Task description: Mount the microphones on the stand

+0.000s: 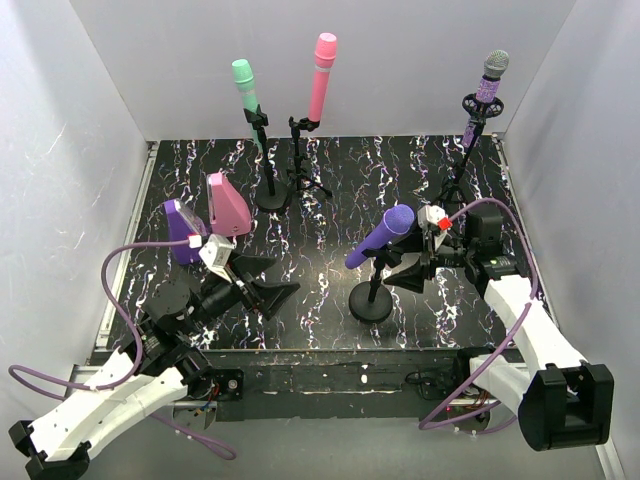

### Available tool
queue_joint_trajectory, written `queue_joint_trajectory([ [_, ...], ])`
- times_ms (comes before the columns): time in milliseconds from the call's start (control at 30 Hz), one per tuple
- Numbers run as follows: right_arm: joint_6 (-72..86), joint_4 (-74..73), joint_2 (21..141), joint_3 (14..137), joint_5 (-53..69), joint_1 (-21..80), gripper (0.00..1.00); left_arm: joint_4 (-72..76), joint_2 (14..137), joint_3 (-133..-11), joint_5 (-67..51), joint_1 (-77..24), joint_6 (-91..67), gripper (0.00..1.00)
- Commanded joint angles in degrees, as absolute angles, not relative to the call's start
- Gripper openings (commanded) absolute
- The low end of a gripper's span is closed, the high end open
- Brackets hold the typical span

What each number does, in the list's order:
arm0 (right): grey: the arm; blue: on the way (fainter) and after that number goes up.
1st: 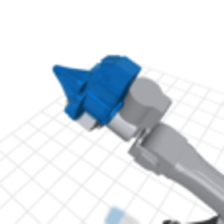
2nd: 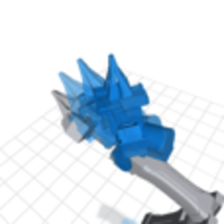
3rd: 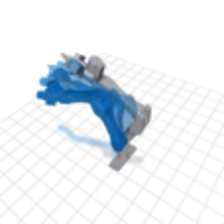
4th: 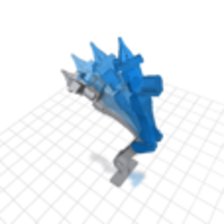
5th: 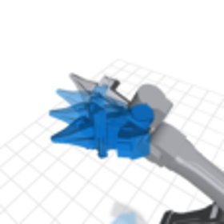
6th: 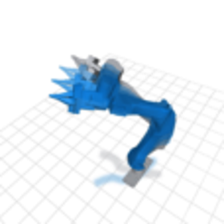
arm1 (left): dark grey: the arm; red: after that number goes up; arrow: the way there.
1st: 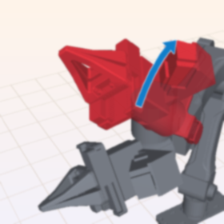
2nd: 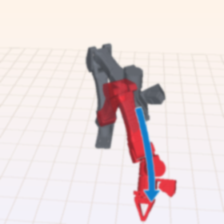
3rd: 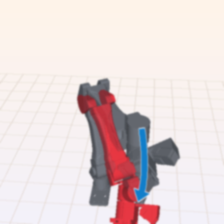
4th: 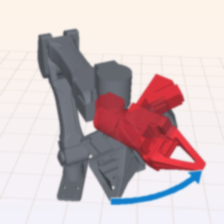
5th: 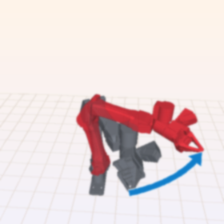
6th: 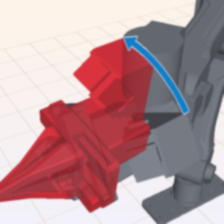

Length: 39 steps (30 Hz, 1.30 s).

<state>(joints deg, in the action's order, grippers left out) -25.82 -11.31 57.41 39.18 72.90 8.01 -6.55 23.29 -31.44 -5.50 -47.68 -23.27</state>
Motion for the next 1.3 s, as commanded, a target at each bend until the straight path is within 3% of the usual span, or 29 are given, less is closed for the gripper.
queue_joint_trajectory([
  [0,-14.6,4.5,57.6,36.9,75.2,9.3,0.84,-6.8,23.6,-31.7,-3.9,-47.5,-24.3,0.98],
  [233,-7.8,13.2,58.7,34.9,75.8,11.2,0.74,-4.7,26.5,-32.2,-5.0,-47.5,-24.6,0.98],
  [533,-7.4,14.0,60.0,35.3,76.6,12.0,0.53,-4.5,26.0,-31.5,-5.1,-47.5,-26.2,0.98],
  [800,4.1,28.2,61.2,30.9,75.9,12.1,0.63,-4.7,25.1,-30.9,-4.9,-47.5,-26.9,0.98],
  [1033,4.9,30.1,61.3,30.0,75.3,12.1,0.59,-4.4,25.2,-30.8,-4.9,-47.5,-27.2,0.98],
  [1133,5.4,30.7,61.5,29.8,75.4,12.1,0.51,-4.0,25.3,-30.7,-5.0,-47.6,-27.4,0.98],
  [1267,5.2,31.0,61.6,29.6,76.1,12.1,0.32,-4.0,25.7,-30.8,-5.2,-47.7,-27.6,0.98],
])
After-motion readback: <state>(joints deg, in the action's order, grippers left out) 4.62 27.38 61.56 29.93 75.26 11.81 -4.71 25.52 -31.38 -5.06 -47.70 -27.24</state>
